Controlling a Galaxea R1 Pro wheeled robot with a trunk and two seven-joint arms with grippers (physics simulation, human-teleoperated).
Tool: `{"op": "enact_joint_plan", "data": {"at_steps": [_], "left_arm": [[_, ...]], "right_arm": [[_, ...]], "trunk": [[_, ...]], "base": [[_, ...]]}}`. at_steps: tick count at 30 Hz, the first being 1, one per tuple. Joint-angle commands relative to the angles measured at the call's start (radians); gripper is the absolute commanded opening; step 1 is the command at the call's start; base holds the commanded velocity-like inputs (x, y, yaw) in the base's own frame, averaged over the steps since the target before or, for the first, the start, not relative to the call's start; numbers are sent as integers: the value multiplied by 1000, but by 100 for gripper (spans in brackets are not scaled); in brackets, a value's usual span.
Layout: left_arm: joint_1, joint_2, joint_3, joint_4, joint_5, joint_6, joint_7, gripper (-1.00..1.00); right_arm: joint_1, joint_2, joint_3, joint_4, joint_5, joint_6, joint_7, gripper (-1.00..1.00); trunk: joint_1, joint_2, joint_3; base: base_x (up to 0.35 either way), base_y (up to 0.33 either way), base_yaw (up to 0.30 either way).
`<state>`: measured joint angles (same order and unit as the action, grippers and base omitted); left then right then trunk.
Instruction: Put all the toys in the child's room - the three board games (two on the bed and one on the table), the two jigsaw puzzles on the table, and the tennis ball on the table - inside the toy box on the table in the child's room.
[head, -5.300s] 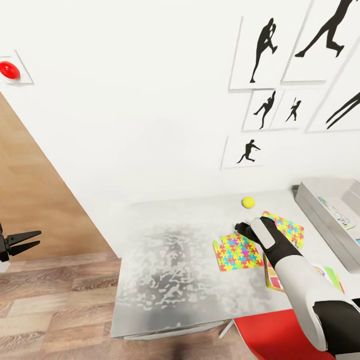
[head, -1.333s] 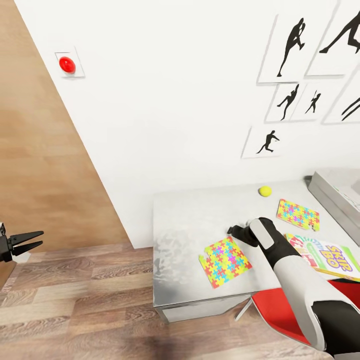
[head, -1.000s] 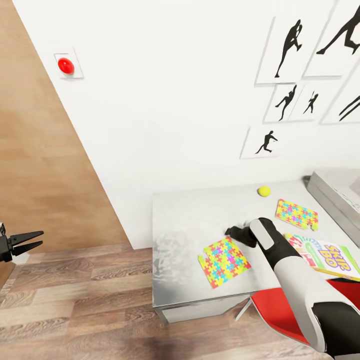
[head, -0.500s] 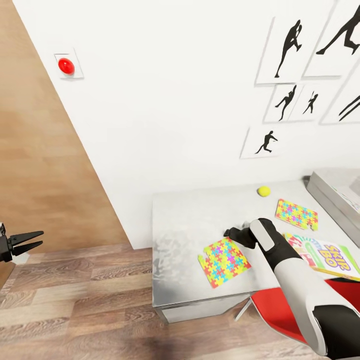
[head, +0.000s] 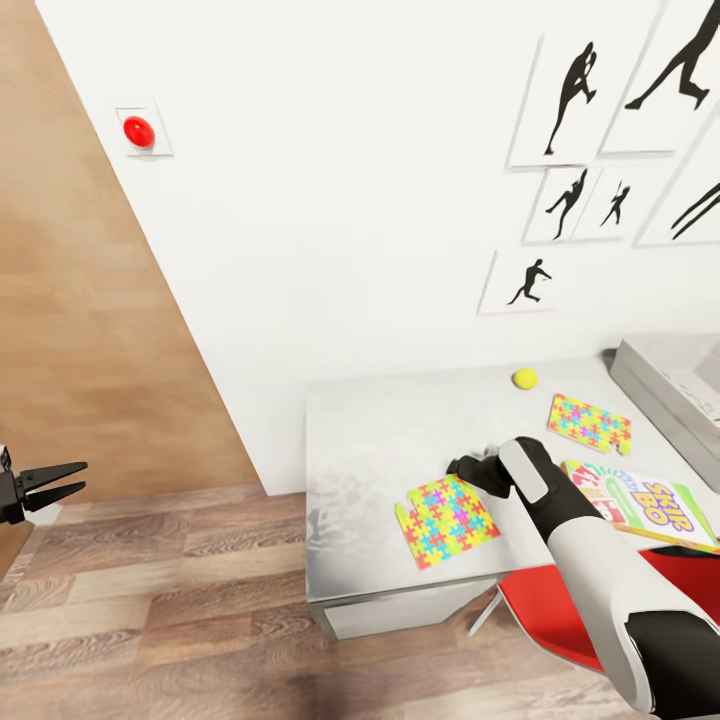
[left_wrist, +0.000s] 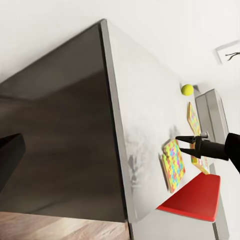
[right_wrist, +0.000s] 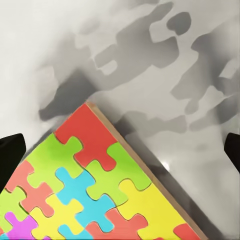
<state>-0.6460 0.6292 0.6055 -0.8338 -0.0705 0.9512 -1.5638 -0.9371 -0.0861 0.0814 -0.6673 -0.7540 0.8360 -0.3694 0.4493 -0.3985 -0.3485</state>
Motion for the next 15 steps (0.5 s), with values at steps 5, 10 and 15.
{"op": "enact_joint_plan", "data": {"at_steps": [5,10,15], "left_arm": [[0,0,1,-1,-8,11,-7,100],[-1,0,1,-1,-8,11,-7,100],[-1,0,1,-1,-8,11,-7,100]], "right_arm": [[0,-1,6,43,-11,3,-10,100],[0,-1,7,43,-11,2,-8,100],[0,-1,8,43,-10,2,-8,100]], "trunk": [[1,-1,5],[1,-1,13],[1,-1,21]], "base": [[-8,0,0],[-1,0,0],[0,0,0]]}}
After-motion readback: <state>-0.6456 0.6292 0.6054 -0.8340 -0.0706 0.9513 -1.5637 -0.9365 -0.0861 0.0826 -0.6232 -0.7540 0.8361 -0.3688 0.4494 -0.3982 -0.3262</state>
